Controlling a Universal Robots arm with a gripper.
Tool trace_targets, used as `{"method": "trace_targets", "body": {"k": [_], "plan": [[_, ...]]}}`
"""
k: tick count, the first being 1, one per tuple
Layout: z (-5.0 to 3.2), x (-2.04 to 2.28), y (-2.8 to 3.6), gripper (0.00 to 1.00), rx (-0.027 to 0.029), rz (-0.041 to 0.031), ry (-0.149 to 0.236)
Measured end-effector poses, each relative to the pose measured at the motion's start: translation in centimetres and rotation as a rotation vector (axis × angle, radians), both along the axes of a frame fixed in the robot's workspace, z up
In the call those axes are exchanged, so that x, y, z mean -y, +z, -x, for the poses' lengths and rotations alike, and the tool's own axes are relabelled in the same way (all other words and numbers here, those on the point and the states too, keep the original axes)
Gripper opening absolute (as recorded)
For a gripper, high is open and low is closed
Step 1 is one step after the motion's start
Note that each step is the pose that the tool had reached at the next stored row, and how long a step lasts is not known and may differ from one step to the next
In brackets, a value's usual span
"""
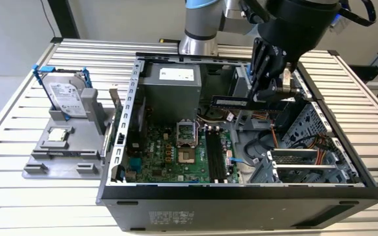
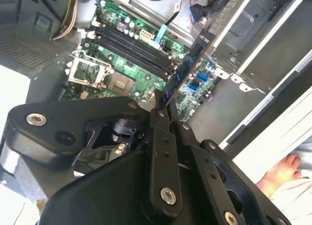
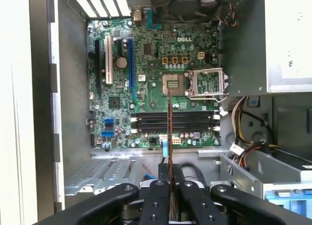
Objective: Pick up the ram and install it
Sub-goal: 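Pick up the ram and move it above insertion slot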
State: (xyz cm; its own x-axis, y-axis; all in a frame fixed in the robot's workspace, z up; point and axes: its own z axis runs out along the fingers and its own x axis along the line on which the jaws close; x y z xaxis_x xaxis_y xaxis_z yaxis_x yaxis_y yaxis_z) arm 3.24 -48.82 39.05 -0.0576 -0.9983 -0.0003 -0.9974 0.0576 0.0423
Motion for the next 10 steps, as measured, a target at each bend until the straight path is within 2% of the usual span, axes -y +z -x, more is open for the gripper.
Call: {"method": "trace_targets", "body": {"k": [5, 10], "plan": [[0.0, -1.59, 0.0, 0.0, 0.0001, -0.0001, 0.0], [0.0, -2.69, 0.0, 0.0, 0.0005, 0.0, 0.006]]}}
